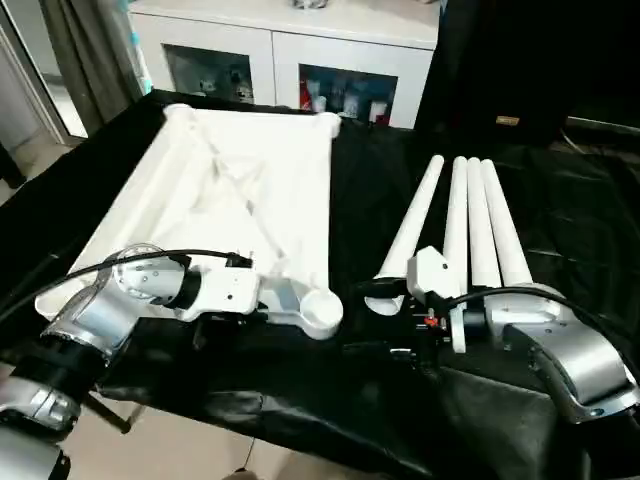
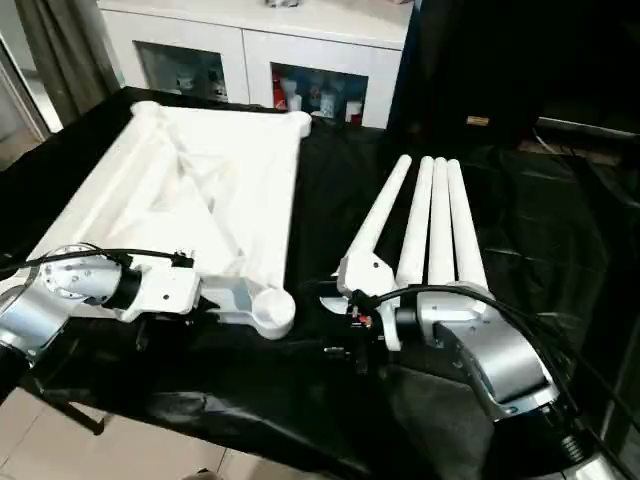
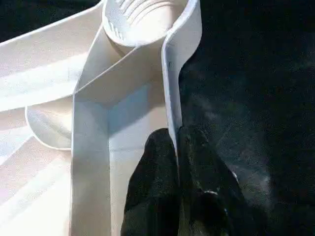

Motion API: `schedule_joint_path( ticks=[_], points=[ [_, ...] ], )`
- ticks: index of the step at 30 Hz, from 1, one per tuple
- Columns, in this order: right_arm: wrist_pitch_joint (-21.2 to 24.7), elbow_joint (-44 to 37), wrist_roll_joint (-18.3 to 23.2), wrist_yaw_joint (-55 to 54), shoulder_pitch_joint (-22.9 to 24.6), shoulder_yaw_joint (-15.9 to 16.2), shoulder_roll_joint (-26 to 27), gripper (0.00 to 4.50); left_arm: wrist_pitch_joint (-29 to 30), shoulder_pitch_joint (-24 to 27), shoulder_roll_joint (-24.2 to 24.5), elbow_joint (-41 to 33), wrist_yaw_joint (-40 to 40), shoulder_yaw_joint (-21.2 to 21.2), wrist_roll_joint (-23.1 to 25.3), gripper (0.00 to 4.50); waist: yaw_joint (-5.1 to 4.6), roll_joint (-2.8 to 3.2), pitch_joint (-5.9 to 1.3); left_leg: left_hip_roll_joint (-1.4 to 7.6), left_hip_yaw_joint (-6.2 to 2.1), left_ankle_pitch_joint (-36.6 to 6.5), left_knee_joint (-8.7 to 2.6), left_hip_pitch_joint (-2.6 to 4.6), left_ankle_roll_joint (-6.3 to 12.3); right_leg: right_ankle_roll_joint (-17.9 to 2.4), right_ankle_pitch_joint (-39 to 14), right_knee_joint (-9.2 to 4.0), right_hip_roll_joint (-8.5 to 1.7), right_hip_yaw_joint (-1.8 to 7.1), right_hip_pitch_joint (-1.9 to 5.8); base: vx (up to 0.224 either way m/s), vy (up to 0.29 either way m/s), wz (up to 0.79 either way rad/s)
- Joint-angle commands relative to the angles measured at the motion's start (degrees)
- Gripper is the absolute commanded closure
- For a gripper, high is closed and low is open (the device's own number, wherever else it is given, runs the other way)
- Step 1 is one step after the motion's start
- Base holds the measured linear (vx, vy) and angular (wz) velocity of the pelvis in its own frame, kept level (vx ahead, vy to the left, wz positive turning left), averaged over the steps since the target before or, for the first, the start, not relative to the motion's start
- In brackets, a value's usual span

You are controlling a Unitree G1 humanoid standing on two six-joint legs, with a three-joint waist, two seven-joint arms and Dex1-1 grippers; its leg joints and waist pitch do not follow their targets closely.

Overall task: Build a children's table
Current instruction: Move table base

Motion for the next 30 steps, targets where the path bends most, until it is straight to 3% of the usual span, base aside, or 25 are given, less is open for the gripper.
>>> schedule_joint_path(
  ticks=[1, 8, 9, 10, 15, 18, 20, 24, 25, 26, 28, 30],
  points=[
    [0.11, -0.36, -0.04, -0.14, -0.37, 0.04, -0.27, 0.0, -1.21, -2.2, 1.53, 2.23, 2.66, 2.37, 1.24, 4.47, 0.19, 0.57, -3.5, 3.22, -1.12, -5.34, -4.58, 0.28, 0.86, -14.23, 2.9, -3.89, -5.1, 3.12, 2.85, 0.0, 0.0, 0.0],
    [-0.29, -1.35, -0.39, -0.97, 0.95, -0.24, -0.46, 0.0, -3.09, -3.0, 1.09, 5.49, -0.39, 3.65, -1.9, 4.47, 0.17, 0.72, -3.62, 3.3, -1.18, -5.15, -4.57, 0.35, 0.53, -14.94, 4.8, -3.65, -5.15, 3.06, 2.92, 0.0, 0.0, 0.0],
    [-0.31, -1.36, -0.4, -1.02, 0.97, -0.26, -0.45, 0.0, -3.21, -3.02, 1.07, 5.56, -0.44, 3.67, -1.97, 4.02, 0.22, 0.72, -3.6, 3.25, -1.17, -4.95, -4.54, 0.29, 0.58, -14.95, 5.1, -3.64, -5.15, 3.08, 2.93, 0.0, 0.0, 0.0],
    [-0.82, -1.59, -0.78, -2.22, 1.21, -0.71, 0.01, 0.0, -5.26, -3.34, 1.13, 5.74, -1.15, 3.94, -3.17, 4.02, 0.24, 0.94, -3.59, 3.28, -1.16, -5.07, -4.56, 0.32, 0.49, -15.0, 5.42, -3.72, -5.16, 3.08, 2.87, 0.0, 0.0, 0.0],
    [1.77, -3.64, 2.85, -4.44, 1.27, -3.85, 2.09, 0.0, 0.95, -2.15, 0.71, -1.54, -3.78, 8.27, -11.27, 3.53, 0.39, 0.77, -3.51, 3.46, -1.1, -6.25, -4.72, 0.41, -0.13, -16.16, 5.31, -3.46, -5.3, 3.06, 2.87, 0.0, 0.0, 0.0],
    [4.84, -3.42, 5.37, -8.17, -0.13, -7.03, 4.49, 0.0, 5.53, -1.4, 0.24, -7.14, -3.56, 11.47, -15.86, 3.45, 0.28, 0.55, -3.25, 3.32, -0.99, -7.27, -4.85, 0.51, -0.53, -15.65, 0.27, -3.81, -5.22, 3.13, 2.71, 0.0, 0.0, 0.0],
    [7.47, -2.11, 6.01, -12.16, -2.19, -8.82, 6.62, 0.0, 8.83, -1.21, 0.02, -10.11, -2.15, 13.62, -18.75, 3.25, 0.12, 0.34, -3.18, 3.26, -0.95, -6.88, -4.87, 0.51, -0.69, -15.25, -0.49, -3.89, -5.06, 3.15, 2.72, 0.0, 0.0, 0.0],
    [10.37, 6.59, 2.52, -28.25, -9.65, -13.75, 14.34, 0.0, 15.25, 0.28, -1.16, -15.42, 4.02, 17.81, -22.09, 2.96, -0.61, 0.13, -3.25, 2.85, -0.81, -5.65, -4.85, 0.6, -2.69, -14.33, -3.77, -4.06, -4.94, 3.05, 2.37, 0.0, 0.0, 0.0],
    [11.39, 9.74, 0.94, -33.68, -12.07, -15.03, 16.59, 0.0, 18.47, 2.24, -1.6, -18.3, 5.07, 18.57, -23.89, 2.88, -0.59, 0.28, -3.31, 2.94, -0.75, -4.99, -4.77, 0.67, -3.01, -14.2, -3.14, -3.86, -4.96, 3.12, 2.31, 0.0, 0.0, 0.0],
    [12.27, 12.07, -0.1, -37.6, -13.83, -15.9, 18.2, 0.0, 21.26, 3.95, -1.96, -20.63, 5.61, 18.97, -25.57, 2.71, -1.12, 0.33, -3.31, 2.81, -0.91, -3.43, -5.0, 0.15, -3.5, -14.22, -1.5, -3.4, -4.91, 3.1, 2.56, 0.0, 0.0, 0.0],
    [13.01, 14.21, -0.83, -41.43, -15.44, -16.78, 19.66, 0.0, 24.33, 5.74, -2.52, -23.24, 6.57, 19.47, -27.1, 2.59, -1.07, 0.44, -3.49, 2.6, -0.6, -2.99, -4.85, 0.55, -3.65, -13.78, -0.49, -3.61, -4.57, 3.07, 2.38, 0.0, 0.0, 0.0],
    [13.53, 16.52, -1.34, -44.52, -16.95, -17.52, 20.56, 0.0, 25.24, 7.03, -3.81, -25.04, 9.07, 19.86, -26.79, 2.51, -1.03, -0.16, -3.88, 2.4, -0.45, 1.06, -4.62, 0.26, -1.88, -13.45, 7.05, -3.05, -4.2, 3.13, 2.89, 0.0, 0.0, 0.0]
  ],
)
